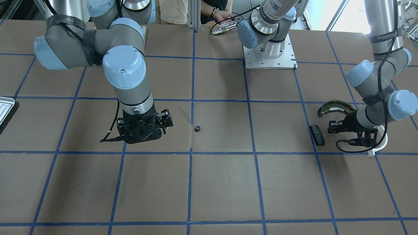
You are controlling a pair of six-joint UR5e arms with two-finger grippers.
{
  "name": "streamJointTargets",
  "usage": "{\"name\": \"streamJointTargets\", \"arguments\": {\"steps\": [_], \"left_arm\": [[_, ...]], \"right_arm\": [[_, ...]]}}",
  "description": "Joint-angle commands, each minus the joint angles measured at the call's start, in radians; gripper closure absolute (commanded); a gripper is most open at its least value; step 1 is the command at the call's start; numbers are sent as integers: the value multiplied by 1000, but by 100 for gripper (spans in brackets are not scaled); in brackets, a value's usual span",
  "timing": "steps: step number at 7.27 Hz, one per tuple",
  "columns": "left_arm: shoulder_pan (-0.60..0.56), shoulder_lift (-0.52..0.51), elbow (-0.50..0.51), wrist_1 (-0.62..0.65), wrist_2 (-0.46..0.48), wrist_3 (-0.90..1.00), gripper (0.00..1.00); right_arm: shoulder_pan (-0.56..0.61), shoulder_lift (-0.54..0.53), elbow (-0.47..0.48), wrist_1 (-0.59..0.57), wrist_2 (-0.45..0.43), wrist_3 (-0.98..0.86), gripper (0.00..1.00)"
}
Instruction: Place bearing gear from tray to pile
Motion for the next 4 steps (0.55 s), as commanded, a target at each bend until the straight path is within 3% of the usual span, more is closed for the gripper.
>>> {"name": "streamJointTargets", "arguments": {"steps": [1, 2, 4], "left_arm": [[-22, 12, 21, 2, 95, -12, 0], [-77, 25, 60, -14, 66, -70, 0], [-274, 64, 161, -134, 50, -267, 0]], "right_arm": [[-26, -38, -109, 140, -1, -54, 0], [-26, -34, -162, 187, 2, -54, 0], [-95, -20, -174, 282, -1, -49, 0]]}}
